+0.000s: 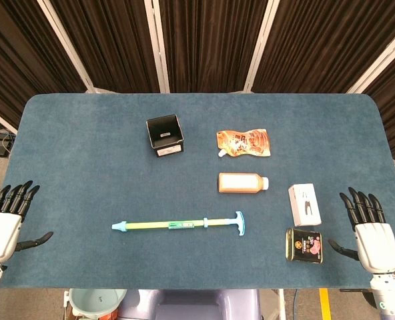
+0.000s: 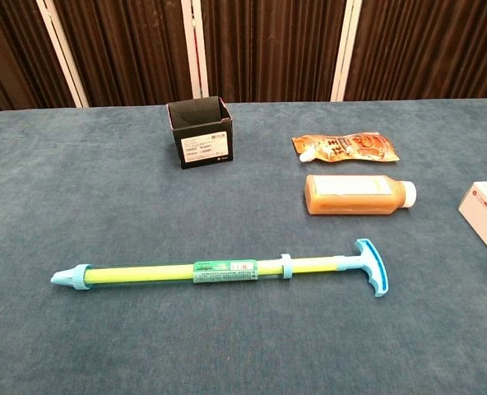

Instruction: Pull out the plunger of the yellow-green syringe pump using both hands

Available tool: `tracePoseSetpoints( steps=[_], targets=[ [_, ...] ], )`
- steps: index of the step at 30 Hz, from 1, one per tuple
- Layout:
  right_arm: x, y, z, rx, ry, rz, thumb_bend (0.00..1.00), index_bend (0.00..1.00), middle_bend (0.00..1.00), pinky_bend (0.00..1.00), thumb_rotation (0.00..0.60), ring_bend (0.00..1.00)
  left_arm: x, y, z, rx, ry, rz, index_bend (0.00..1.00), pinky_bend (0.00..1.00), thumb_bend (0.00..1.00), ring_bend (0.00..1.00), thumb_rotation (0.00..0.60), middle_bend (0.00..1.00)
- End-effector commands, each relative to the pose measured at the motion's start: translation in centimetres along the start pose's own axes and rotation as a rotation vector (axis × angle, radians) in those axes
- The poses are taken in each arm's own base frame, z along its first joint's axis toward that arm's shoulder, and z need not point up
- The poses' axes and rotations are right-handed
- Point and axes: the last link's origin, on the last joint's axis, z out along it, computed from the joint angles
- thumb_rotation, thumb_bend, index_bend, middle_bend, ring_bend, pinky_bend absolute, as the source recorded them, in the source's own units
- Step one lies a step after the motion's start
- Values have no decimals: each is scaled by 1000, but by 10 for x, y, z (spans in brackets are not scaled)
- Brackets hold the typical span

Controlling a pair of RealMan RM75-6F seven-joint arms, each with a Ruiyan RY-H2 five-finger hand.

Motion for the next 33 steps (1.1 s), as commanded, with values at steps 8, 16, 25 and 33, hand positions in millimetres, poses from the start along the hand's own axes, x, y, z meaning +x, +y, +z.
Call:
tracePoseSetpoints(
  steps=[8, 16, 25, 33],
  targets=[
    [-3, -2, -2, 9, -18, -5, 0, 58, 0, 21, 600, 0, -15, 17, 12, -67, 21, -16, 225, 10, 105, 59, 600, 33],
    [0, -1, -4, 16, -15, 12, 0, 58, 0, 20, 600, 0, -47, 62, 31, -148, 132, -59, 418, 10, 105, 60, 600, 69],
    [3, 3, -1, 9, -25, 44, 0, 57, 0, 21, 600, 0, -78, 94, 41, -206, 82, 13, 475, 10, 128, 59, 600, 88],
    [8, 8, -1, 0, -26, 64, 0, 57, 0, 21, 600, 0, -104, 119, 52, -243, 37, 62, 480, 11, 131, 59, 600, 91]
  ],
)
